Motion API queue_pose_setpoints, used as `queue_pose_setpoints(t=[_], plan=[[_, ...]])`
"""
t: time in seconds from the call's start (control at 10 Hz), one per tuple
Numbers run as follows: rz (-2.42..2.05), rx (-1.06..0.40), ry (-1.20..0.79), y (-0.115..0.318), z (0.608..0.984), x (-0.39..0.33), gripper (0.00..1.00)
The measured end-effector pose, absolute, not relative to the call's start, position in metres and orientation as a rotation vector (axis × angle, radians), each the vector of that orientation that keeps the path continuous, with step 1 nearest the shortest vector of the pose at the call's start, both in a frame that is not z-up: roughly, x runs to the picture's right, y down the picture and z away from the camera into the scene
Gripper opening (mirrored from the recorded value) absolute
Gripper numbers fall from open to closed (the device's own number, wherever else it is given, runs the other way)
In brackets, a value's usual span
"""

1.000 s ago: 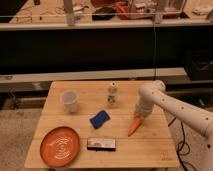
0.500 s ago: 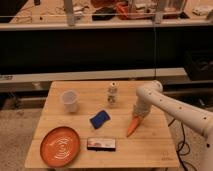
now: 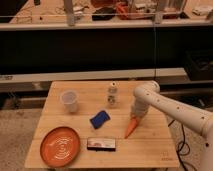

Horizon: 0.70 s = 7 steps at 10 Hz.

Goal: Drag the pepper across the table

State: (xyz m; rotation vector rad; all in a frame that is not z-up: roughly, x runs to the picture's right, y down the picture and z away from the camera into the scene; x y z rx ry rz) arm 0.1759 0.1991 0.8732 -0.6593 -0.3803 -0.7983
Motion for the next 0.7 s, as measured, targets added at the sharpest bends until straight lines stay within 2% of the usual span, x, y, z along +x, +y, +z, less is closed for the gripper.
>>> queue_pose_setpoints(t=[0.7], plan=[[-0.837, -0.66, -0.385, 0.202, 0.87, 0.157, 0.0]])
